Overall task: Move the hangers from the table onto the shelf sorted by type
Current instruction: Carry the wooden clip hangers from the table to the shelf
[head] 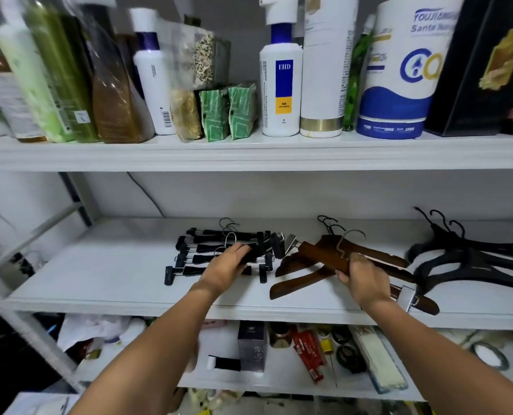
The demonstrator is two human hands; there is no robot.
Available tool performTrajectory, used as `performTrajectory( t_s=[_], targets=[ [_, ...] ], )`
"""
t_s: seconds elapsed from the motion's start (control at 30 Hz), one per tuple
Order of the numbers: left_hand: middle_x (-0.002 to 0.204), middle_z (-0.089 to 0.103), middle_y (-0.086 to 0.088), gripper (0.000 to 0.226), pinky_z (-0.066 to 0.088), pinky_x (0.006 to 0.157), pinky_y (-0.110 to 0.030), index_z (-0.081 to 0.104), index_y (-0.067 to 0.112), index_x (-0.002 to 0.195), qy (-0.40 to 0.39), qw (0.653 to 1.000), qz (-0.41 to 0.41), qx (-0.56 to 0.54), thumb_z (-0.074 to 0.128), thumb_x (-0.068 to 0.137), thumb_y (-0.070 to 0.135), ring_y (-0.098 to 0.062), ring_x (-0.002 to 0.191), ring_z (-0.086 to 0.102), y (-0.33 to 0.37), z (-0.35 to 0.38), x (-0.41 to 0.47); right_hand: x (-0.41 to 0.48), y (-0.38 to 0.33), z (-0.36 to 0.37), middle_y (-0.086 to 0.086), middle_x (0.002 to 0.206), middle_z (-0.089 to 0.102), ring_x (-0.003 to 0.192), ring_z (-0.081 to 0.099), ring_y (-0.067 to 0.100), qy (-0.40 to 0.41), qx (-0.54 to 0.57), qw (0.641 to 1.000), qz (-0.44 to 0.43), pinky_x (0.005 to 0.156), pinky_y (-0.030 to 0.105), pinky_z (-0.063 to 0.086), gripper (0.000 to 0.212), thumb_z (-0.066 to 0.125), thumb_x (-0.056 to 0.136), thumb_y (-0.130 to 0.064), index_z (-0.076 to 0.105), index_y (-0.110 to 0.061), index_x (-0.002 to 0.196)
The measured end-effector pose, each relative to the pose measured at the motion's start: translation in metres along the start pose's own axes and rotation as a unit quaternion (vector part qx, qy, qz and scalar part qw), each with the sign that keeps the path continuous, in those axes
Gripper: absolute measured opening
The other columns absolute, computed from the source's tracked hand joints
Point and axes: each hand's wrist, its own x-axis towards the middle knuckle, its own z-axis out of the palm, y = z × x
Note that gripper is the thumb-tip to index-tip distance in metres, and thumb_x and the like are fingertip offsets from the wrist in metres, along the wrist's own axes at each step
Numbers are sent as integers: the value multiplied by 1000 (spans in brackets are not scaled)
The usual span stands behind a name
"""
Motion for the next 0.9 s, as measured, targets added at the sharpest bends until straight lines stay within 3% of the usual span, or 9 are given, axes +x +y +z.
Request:
performTrajectory(
  t_s=[0.3, 0.73, 0.9],
  targets=[
    [131, 48, -3, 47, 48, 91, -40, 40, 15, 135, 11, 999, -38, -9, 52, 91, 5, -24, 111, 55, 0, -8, -8, 14, -4, 13, 4, 109, 59, 96, 61, 22, -16, 36, 999, -29, 76, 33, 51, 32, 53, 95, -39, 50, -14, 114],
    [116, 48, 2, 35, 56, 60, -49, 32, 28, 116, 11, 998, -51, 22, 49, 91, 11, -27, 87, 58, -8, -16, 0, 30, -19, 14, 5, 109, 59, 97, 61, 22, -16, 31, 999, -37, 80, 33, 51, 34, 52, 95, -40, 51, -13, 115],
    [118, 54, 2, 32, 51, 81, -36, 37, 24, 113, 31, 999, -30, -33, 54, 91, 11, -23, 101, 59, -24, -11, 13, 31, -33, 15, 5, 107, 58, 95, 61, 21, -15, 27, 999, -19, 81, 33, 51, 33, 51, 95, -40, 50, -13, 115]
  ],
)
